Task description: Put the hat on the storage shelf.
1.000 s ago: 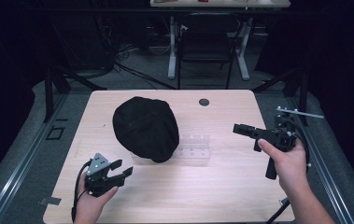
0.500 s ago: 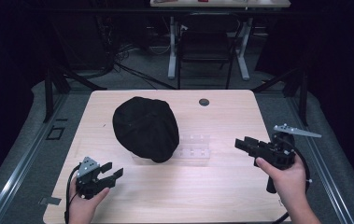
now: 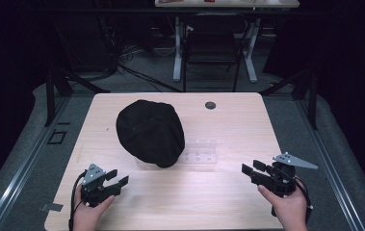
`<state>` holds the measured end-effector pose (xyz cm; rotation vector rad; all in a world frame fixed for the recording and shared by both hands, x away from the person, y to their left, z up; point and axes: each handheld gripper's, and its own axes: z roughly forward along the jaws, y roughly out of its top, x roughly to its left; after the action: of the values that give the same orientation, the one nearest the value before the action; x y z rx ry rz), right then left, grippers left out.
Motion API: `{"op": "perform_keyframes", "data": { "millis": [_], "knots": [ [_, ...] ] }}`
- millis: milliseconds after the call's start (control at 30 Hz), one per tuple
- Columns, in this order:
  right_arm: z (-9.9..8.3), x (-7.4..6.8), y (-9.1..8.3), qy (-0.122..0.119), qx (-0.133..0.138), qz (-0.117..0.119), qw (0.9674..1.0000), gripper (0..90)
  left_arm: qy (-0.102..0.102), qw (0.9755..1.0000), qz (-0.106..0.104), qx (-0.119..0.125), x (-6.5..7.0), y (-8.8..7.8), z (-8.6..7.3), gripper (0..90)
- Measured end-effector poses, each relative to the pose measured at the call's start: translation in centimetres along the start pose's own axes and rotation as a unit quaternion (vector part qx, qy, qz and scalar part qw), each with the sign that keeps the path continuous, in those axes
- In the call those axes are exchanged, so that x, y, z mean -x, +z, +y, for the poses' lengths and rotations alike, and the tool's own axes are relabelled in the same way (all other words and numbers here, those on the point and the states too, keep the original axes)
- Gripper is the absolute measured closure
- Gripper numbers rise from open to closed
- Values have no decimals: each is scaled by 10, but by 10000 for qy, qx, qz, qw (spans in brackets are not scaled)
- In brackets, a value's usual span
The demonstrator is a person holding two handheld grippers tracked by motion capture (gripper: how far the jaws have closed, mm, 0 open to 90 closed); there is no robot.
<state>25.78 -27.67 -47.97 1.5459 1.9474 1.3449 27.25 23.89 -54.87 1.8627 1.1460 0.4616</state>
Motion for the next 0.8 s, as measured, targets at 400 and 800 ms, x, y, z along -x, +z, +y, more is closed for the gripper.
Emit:
{"op": "perform_keyframes", "data": {
  "millis": [400,800],
  "knots": [
    [-47,8,13,26,68,-384,9992,448,16,10000,-37,-64,0,4,-3,447],
    [-71,20,22,-16,183,-585,9981,447,90,9998,-116,-145,1,9,-6,447]
  ]
}}
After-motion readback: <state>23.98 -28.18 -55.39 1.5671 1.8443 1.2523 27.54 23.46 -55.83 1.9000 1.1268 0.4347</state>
